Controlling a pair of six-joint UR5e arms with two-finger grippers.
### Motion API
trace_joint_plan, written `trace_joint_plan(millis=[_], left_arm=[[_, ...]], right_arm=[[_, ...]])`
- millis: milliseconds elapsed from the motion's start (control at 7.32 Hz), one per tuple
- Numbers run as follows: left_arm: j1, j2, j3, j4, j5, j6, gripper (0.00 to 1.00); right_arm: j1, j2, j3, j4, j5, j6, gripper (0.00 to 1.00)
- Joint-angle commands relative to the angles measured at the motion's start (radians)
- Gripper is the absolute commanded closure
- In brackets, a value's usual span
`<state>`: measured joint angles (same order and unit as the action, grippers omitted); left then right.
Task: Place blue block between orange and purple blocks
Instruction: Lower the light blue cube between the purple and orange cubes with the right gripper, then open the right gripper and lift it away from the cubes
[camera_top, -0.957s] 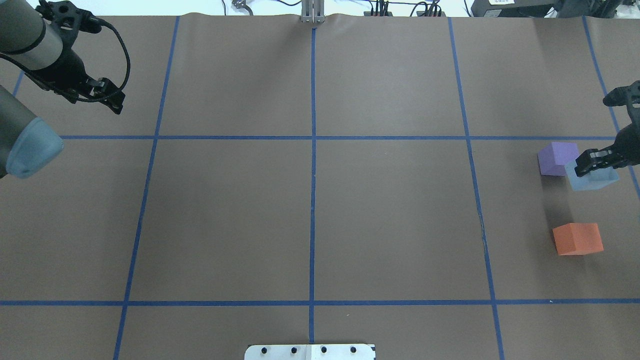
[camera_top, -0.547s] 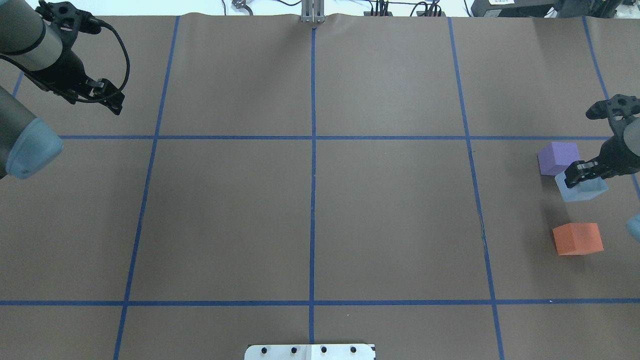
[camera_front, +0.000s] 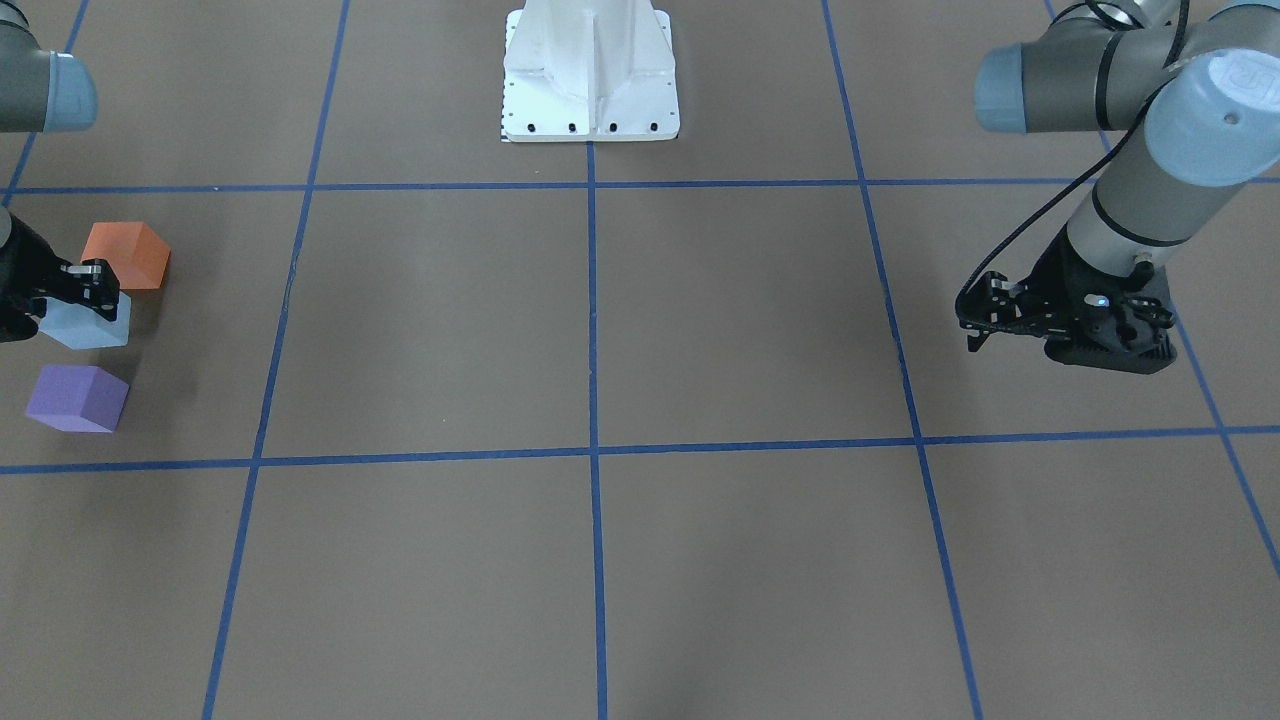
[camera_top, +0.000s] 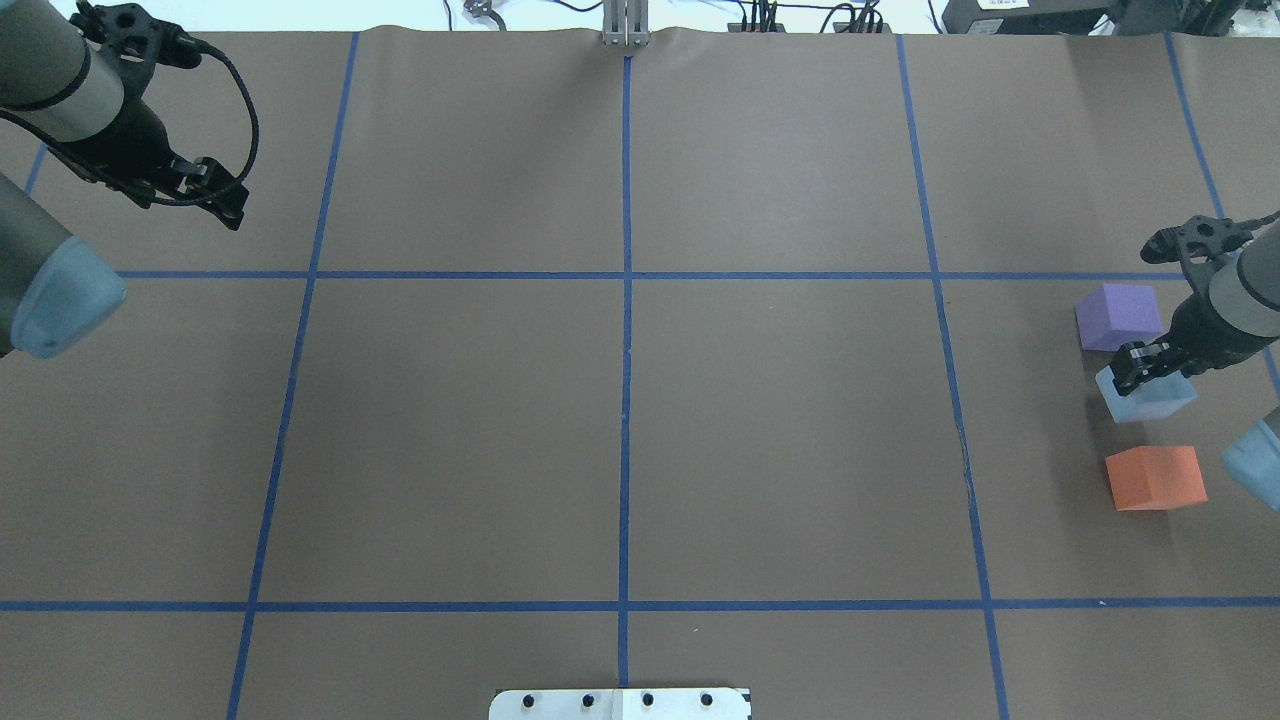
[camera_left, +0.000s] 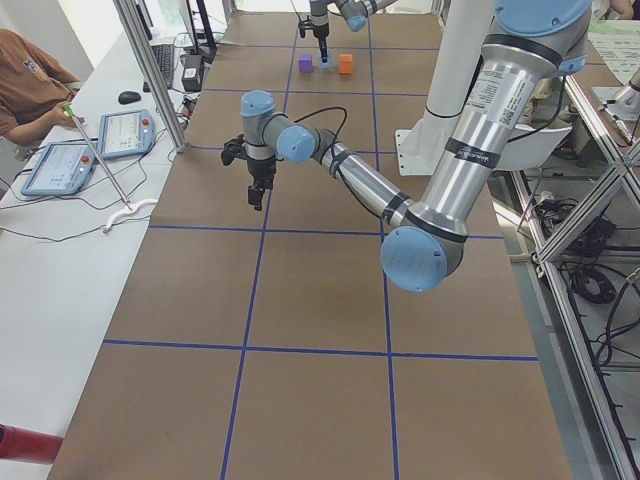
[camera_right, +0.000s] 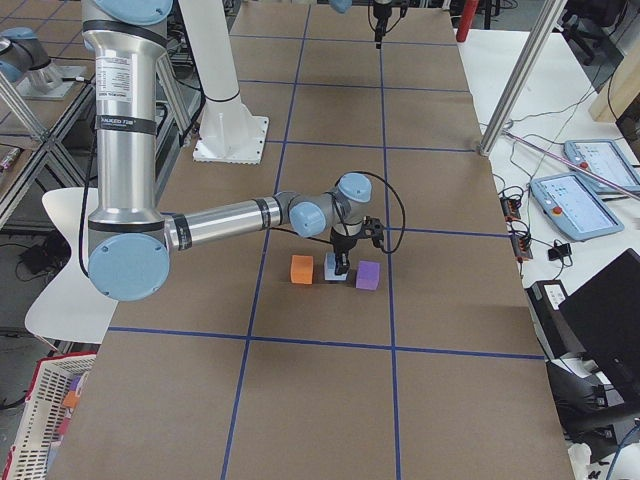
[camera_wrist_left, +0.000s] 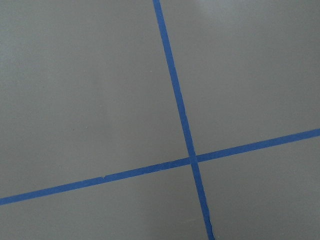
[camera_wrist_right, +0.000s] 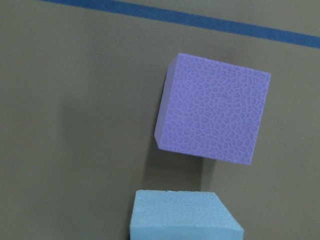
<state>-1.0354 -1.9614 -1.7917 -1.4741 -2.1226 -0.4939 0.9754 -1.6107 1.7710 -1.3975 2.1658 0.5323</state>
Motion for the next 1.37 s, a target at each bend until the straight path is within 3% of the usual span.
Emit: trace_joint_plan(millis=[0,273,410,547,957,1094,1230], left_arm=[[0.001,-0.001,0.0,0.0,0.001,-0.002,0.0],[0.0,-0.001,0.0,0.0,0.001,-0.002,0.0],[0.0,-0.001,-0.002,0.0,0.003,-0.002,0.0],[0.0,0.001,0.0,0.0,0.003,-0.002,0.0],[-0.002,0.002,-0.006,-0.002,0.001,0.002,0.0],[-0.003,0.004,-0.015,0.0,0.003,0.008,0.0],[-0.018,0.019,-0.041,0.008,0.003,0.015,0.0]], right_arm=[[-0.01,0.021,-0.021,-0.001,0.0,0.0,1.0],[-0.011,0.021,-0.024,0.0,0.002,0.0,1.0],[-0.011,0.021,-0.024,0.0,0.0,-0.002,0.54],[-0.009,0.021,-0.018,0.002,0.0,0.0,0.01],[0.025,0.025,0.031,-0.006,0.002,-0.002,0.0],[0.082,0.028,0.05,-0.015,0.012,-0.002,0.0],[0.182,0.046,0.05,-0.064,0.091,-0.026,0.0]])
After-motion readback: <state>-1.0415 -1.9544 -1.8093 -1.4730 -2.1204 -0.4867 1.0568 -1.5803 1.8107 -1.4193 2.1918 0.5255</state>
